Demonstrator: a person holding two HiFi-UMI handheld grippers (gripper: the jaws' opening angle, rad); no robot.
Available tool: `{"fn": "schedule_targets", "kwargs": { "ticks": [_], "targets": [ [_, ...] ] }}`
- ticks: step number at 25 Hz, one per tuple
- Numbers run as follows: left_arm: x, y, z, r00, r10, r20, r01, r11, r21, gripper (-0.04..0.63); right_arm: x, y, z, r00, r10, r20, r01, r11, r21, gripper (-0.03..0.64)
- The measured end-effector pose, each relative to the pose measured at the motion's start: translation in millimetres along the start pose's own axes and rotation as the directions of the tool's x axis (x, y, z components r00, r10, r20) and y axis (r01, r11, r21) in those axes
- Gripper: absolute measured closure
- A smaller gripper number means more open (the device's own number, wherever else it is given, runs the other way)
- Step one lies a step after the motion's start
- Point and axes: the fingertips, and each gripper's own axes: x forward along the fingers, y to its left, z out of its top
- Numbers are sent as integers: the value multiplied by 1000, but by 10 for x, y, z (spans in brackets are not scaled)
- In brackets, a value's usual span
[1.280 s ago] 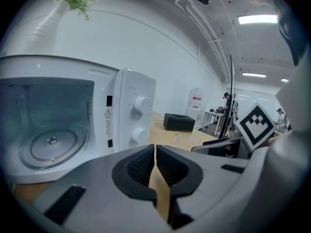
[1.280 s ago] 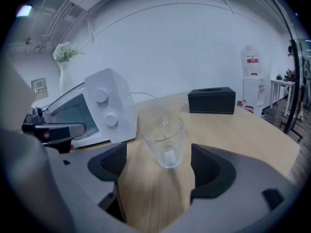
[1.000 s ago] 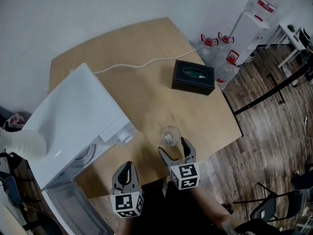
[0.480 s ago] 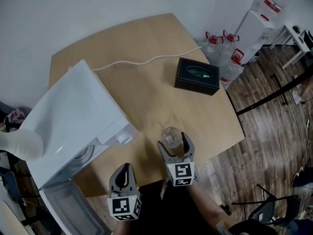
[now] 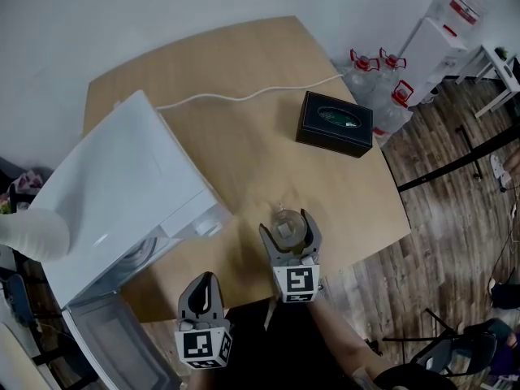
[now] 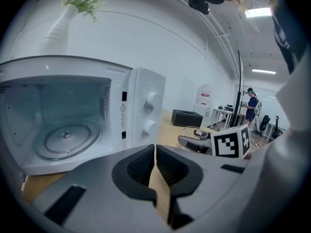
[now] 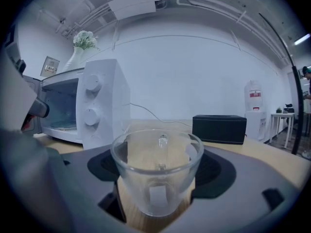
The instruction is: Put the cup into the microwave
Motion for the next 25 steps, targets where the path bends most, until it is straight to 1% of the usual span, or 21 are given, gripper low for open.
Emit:
{"fn": "schedule_targets", "kwargs": {
  "ticks": [3, 10, 19, 25],
  "targets": [
    [-3, 22, -24, 1000, 8, -6, -8, 1000, 1, 586, 61, 1, 28, 1000, 6, 13, -6, 1000, 0, 250],
    [-7, 53, -31, 1000, 22, -5, -22, 1000, -7, 586, 152, 15, 45, 1000, 23, -1, -23, 1000, -10, 252],
    [-58, 88, -51, 999, 38, -3, -38, 999, -9, 586, 142, 8, 34, 1000, 25, -4, -25, 1000, -7, 250],
    [-108, 103, -44, 999, 52, 9, -52, 999, -9, 586, 100, 49, 39, 999, 41, -4, -42, 999, -25, 250]
  ]
}}
